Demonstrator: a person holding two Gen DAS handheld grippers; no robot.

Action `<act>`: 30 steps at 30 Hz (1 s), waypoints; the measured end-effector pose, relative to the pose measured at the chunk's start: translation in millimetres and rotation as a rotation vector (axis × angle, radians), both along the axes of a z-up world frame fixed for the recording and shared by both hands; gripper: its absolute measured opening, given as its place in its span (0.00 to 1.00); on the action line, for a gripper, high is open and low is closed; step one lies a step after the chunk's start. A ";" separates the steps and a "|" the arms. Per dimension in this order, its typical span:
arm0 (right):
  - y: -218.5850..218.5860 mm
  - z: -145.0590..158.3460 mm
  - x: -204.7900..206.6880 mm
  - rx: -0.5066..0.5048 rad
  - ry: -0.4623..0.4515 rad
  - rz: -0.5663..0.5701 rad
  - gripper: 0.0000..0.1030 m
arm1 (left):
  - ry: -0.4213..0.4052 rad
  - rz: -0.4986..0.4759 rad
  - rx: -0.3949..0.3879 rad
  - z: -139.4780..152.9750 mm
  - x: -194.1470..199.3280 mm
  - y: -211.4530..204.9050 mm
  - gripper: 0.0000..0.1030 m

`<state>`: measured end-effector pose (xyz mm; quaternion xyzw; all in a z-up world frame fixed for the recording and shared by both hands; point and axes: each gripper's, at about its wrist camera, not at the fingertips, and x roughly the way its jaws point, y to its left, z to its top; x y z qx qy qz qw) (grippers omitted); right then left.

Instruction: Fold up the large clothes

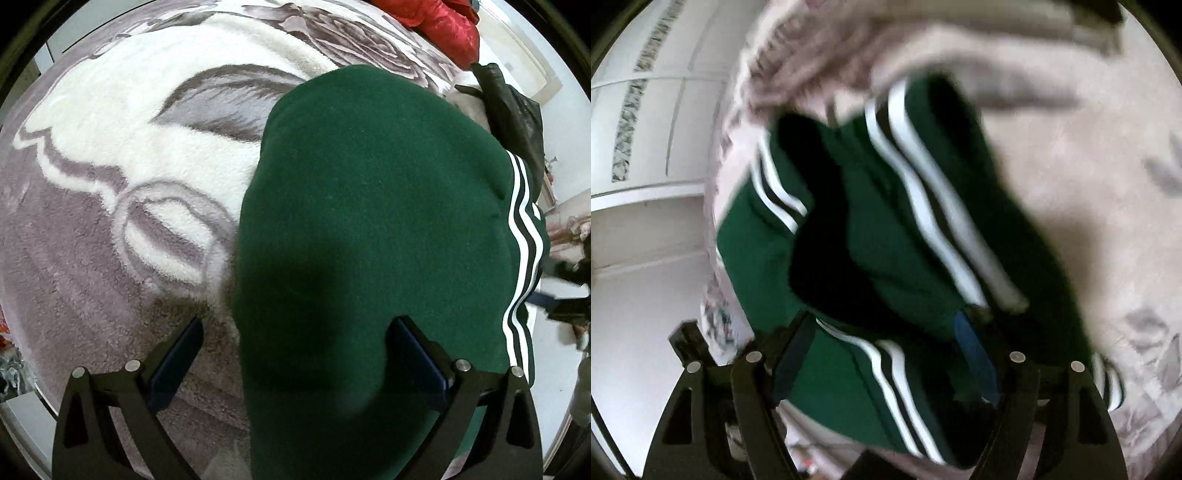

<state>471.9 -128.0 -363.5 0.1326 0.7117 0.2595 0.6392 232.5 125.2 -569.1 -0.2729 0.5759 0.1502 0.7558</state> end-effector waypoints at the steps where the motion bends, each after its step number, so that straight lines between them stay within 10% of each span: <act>1: -5.3 1.7 0.7 -0.005 -0.016 -0.001 0.77 | 0.001 0.000 -0.005 -0.9 0.5 0.2 1.00; 11: -14.7 -35.6 -19.7 0.387 0.197 0.099 0.77 | -0.006 0.002 -0.006 -3.4 -4.1 -0.4 1.00; 16: 5.0 -59.7 -12.1 0.276 0.132 0.100 0.76 | -0.006 -0.013 0.011 -1.5 -4.3 -1.7 1.00; 19: 30.8 -54.8 -21.3 0.139 0.040 0.101 0.19 | -0.009 -0.020 0.055 5.9 -3.9 -2.8 1.00; 30: -40.8 107.6 -56.4 0.254 -0.074 -0.132 0.13 | -0.171 -0.044 0.009 53.6 -23.7 -9.0 1.00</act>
